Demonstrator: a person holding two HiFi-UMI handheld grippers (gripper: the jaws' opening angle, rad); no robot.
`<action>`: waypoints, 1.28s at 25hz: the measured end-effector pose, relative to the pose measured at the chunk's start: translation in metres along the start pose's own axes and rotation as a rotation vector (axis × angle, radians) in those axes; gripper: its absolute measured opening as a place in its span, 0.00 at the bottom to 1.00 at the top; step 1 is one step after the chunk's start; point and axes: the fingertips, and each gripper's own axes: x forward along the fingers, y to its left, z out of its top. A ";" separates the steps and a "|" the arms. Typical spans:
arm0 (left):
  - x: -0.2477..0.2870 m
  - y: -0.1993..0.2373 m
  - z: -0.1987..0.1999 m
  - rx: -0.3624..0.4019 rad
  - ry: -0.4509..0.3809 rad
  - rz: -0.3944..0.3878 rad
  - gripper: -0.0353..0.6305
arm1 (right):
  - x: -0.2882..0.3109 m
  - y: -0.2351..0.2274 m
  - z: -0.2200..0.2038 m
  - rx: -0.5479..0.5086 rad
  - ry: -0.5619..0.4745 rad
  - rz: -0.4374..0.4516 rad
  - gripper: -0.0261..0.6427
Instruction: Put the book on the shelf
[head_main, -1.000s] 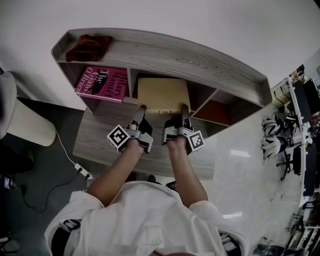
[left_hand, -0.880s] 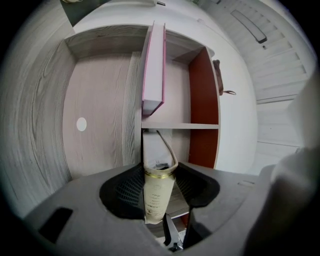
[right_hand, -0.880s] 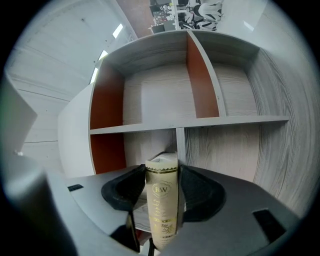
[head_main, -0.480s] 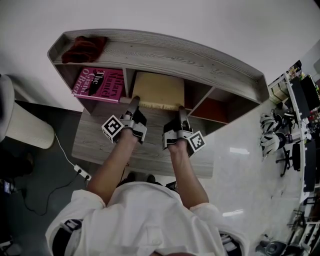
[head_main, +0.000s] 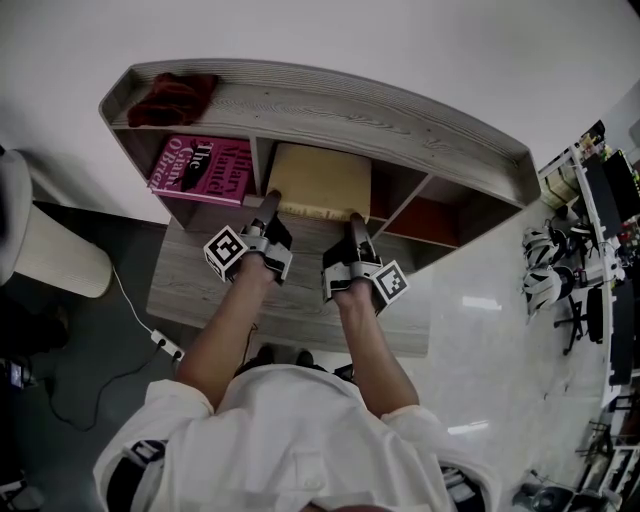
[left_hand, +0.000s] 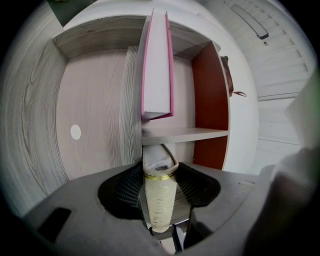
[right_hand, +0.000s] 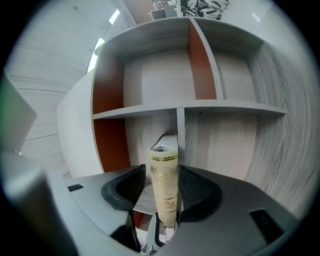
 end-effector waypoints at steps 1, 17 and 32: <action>0.000 -0.001 0.000 0.000 0.003 -0.003 0.38 | 0.000 0.000 0.000 0.000 -0.001 0.000 0.34; -0.016 -0.009 0.004 0.047 0.023 -0.016 0.43 | -0.006 -0.003 -0.003 -0.027 0.011 -0.019 0.34; -0.070 -0.033 0.013 0.372 0.023 0.037 0.43 | -0.039 0.006 0.007 -0.220 0.058 -0.024 0.34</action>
